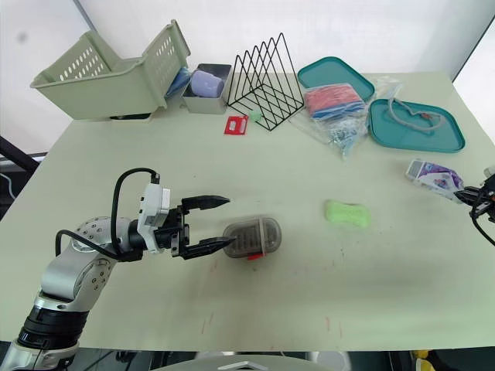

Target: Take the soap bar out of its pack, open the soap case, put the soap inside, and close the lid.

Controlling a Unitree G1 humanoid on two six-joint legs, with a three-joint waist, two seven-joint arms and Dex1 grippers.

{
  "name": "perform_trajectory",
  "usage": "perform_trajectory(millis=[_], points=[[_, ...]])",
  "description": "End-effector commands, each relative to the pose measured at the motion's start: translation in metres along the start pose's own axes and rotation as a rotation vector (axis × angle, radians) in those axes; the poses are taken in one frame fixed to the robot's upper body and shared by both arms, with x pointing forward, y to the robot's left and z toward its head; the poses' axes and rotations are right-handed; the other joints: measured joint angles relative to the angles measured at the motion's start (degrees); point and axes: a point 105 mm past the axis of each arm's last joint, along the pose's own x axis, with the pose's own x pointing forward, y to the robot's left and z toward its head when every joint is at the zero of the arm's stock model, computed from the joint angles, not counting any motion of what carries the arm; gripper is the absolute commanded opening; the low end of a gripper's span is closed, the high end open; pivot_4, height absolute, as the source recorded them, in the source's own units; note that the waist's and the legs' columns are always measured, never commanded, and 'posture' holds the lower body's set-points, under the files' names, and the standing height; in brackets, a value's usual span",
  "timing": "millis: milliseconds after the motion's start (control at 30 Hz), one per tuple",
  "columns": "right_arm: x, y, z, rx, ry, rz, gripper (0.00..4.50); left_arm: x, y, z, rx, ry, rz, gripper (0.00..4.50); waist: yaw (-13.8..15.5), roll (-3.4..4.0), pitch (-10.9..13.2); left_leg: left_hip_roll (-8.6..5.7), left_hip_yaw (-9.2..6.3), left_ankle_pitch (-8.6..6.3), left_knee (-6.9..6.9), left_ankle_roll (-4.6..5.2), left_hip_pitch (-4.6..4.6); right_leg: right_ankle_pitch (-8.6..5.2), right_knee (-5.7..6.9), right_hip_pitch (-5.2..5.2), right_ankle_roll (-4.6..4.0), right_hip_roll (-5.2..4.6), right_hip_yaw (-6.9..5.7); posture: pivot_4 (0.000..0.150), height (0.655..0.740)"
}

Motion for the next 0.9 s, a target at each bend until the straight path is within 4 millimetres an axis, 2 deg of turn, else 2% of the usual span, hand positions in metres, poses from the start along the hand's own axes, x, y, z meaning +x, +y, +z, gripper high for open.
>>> perform_trajectory(millis=[33, 167, 400, 533, 667, 767, 900], points=[[-0.01, -0.02, 0.022, 0.128, -0.08, -0.264, 0.01, -0.002, 0.0, 0.011, 0.05, -0.011, 0.004, 4.5, -0.1, 0.0, 0.0, 0.0, -0.01, 0.0, 0.0, 0.0, 0.0, 0.0, -0.01, 0.0, 0.0, 0.01, 0.0, 0.15, 0.74], [-0.008, -0.017, 0.018, 0.308, -0.095, -0.381, 0.01, -0.002, 0.0, 0.011, 0.05, -0.009, 0.011, 4.5, -0.3, -0.03, 0.0, 0.0, -0.02, 0.0, -0.06, 0.0, -0.03, -0.01, -0.02, -0.03, 0.01, 0.01, -0.01, 0.15, 0.74], [0.004, 0.009, 0.014, 0.516, -0.061, -0.442, 0.01, 0.0, 0.0, 0.012, 0.054, -0.006, 0.011, 4.5, -0.69, -0.03, 0.0, -0.01, 0.01, 0.0, -0.17, 0.0, -0.08, -0.02, -0.03, -0.12, 0.03, 0.0, 0.03, 0.15, 0.74], [0.009, 0.022, 0.013, 0.552, -0.04, -0.424, 0.01, 0.001, -0.001, 0.012, 0.056, -0.006, 0.009, 4.5, -0.86, -0.03, 0.0, -0.01, 0.03, 0.0, -0.25, 0.0, -0.08, -0.02, -0.06, -0.16, 0.03, 0.0, 0.04, 0.15, 0.74], [0.011, 0.025, 0.012, 0.566, -0.03, -0.426, 0.01, 0.001, -0.002, 0.012, 0.058, -0.003, 0.009, 4.5, -1.02, -0.03, 0.0, -0.01, 0.05, 0.0, -0.29, 0.0, -0.09, -0.02, -0.06, -0.18, 0.03, 0.0, 0.07, 0.15, 0.74], [0.013, 0.029, 0.011, 0.588, -0.023, -0.392, 0.91, 0.001, -0.002, 0.012, 0.061, -0.004, 0.009, 4.5, -1.06, -0.03, 0.0, -0.01, 0.07, 0.0, -0.31, 0.0, -0.08, -0.02, -0.07, -0.19, 0.03, 0.0, 0.08, 0.15, 0.74], [0.012, 0.03, 0.013, 0.558, -0.026, -0.381, 2.84, 0.002, -0.002, 0.013, 0.062, -0.006, 0.009, 4.5, -1.14, -0.03, 0.0, -0.01, 0.1, 0.0, -0.36, 0.0, -0.08, -0.02, -0.07, -0.23, 0.03, 0.0, 0.12, 0.15, 0.74]])
